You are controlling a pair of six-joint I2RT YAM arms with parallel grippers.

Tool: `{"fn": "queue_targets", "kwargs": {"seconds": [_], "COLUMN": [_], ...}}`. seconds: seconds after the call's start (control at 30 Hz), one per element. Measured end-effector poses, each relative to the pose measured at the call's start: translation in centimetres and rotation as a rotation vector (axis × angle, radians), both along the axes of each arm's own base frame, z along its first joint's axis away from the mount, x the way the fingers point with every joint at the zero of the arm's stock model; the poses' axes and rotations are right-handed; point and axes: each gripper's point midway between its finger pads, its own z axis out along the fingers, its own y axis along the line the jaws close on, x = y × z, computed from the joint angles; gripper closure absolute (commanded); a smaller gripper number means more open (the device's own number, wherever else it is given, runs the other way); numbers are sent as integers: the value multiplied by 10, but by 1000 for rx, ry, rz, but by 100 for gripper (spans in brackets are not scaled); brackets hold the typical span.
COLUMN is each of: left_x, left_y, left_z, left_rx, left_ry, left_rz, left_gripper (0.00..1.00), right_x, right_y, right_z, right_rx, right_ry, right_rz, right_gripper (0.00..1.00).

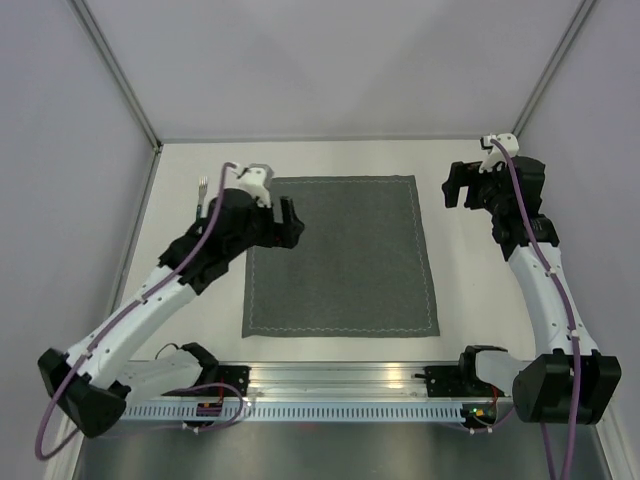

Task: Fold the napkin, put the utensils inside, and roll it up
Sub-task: Fold the napkin at the center of the board.

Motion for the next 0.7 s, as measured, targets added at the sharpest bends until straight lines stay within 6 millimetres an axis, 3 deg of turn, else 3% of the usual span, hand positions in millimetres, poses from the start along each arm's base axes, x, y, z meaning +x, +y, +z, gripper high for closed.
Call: {"fn": "queue_targets", "kwargs": {"seconds": [0.07,0.17,0.3,0.43,0.57,0.7], "left_x": [-8,-27,-50,-74,-103,-122], "left_y": [-36,-95,-158,-211,-263,-300], "left_z": [-10,-43,-88,-126,-146,-164], "left_rx": [34,120,235,313,339,348], "left_ry": [11,44,67,62,24,3], "left_rz": [-69,-179,-287,-371,-462,-530], "left_gripper": [10,13,17,21,23,28], "right_x": [2,4,6,8,11,11], "right_y": [-1,-2,-5,-7,-9,-10], "right_z": [1,4,4,-4,-11,-12], "right_rx": [-2,-5,-10,-12,-16,-18], "right_ry": [6,8,14,38,58,61], "right_rz": [-4,-11,-25,-34,-43,-49], "right_gripper": [2,2,2,2,2,2]}}
